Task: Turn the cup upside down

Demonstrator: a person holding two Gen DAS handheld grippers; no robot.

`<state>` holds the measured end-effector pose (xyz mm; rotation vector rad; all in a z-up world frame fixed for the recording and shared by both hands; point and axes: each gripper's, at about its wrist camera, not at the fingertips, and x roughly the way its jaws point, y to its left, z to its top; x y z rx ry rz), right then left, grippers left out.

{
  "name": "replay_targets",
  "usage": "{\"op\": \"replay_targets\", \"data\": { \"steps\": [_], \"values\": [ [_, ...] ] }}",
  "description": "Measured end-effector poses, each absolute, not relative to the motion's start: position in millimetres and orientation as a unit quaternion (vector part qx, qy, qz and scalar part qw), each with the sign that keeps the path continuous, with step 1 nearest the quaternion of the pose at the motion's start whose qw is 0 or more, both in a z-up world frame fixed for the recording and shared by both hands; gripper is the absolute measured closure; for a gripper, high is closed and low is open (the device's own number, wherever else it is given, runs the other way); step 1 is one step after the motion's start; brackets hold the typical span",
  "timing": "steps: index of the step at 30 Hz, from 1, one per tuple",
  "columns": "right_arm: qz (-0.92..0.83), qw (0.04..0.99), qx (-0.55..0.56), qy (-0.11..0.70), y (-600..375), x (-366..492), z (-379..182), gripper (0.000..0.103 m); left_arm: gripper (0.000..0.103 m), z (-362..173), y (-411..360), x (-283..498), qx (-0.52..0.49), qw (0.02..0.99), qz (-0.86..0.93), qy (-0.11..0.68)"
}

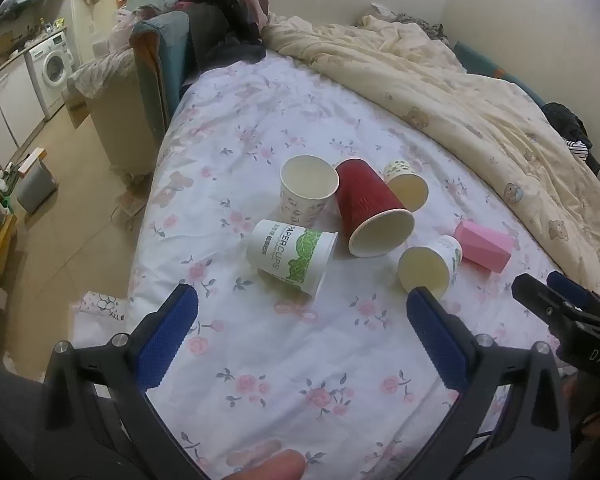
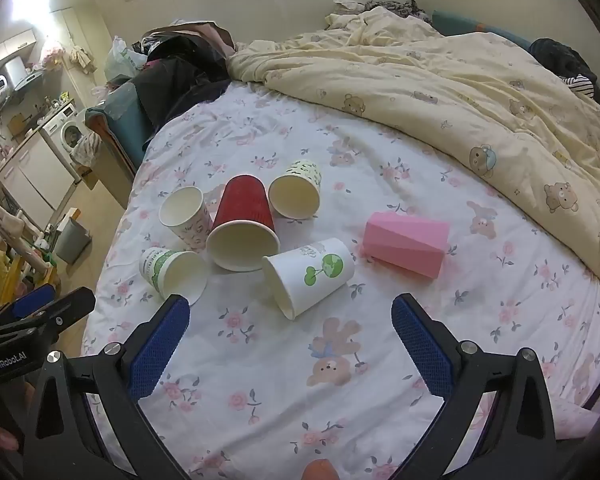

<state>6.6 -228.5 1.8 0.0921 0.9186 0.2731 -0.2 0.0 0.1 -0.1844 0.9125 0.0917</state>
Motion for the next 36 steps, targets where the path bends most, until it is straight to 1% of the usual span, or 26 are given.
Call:
{"op": "replay_targets", "data": {
  "steps": [36],
  "values": [
    [0.131, 0.886, 0.039, 0.443, -224.0, 5.3, 1.0, 0.000, 0.000, -3.4, -0.5, -3.1, -0.104, 0.888, 0.040, 0.445]
  ]
}}
